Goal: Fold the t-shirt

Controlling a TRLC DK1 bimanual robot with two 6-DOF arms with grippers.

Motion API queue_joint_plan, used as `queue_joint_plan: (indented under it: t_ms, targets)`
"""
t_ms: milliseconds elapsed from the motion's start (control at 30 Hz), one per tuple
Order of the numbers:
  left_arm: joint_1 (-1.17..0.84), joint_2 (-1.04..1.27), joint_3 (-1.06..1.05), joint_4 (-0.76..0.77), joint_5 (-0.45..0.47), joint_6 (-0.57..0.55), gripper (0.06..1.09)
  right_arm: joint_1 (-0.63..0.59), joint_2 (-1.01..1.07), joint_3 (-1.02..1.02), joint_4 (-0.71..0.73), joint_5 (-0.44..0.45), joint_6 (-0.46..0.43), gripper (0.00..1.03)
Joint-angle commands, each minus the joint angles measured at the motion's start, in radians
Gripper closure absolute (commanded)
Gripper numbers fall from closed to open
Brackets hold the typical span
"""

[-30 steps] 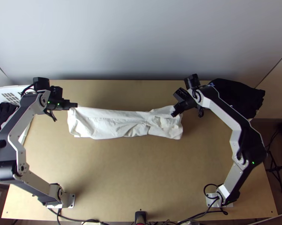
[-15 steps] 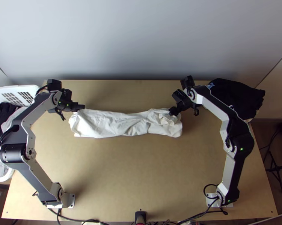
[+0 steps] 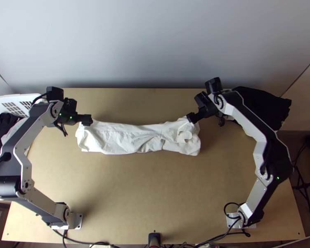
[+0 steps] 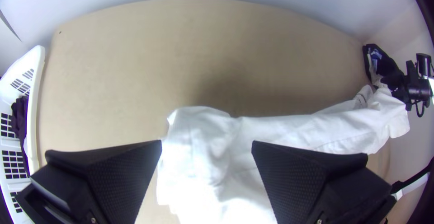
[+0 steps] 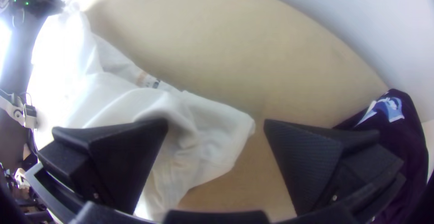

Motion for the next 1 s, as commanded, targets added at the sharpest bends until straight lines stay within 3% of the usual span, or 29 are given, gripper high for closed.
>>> queue_joint_plan:
  t_ms: [0, 400, 700, 967]
  targets:
    - [0.03, -0.107, -0.113, -0.036, 0.02, 0.041, 0.11, 0.026, -0.128, 0.017, -0.007, -0.003, 0.039, 0.04]
    - [0.076, -0.106, -0.225, 0.024, 0.029, 0.064, 0.11, 0.086, -0.211, 0.017, -0.052, -0.003, 0.06, 0.04]
    - [0.052, -0.052, -0.225, 0.067, 0.038, 0.033, 0.11, 0.299, -0.226, -0.021, -0.105, -0.003, 0.094, 0.04]
    - [0.041, 0.006, -0.194, 0.084, 0.038, 0.024, 0.11, 0.362, -0.173, -0.076, -0.105, -0.004, 0.091, 0.04]
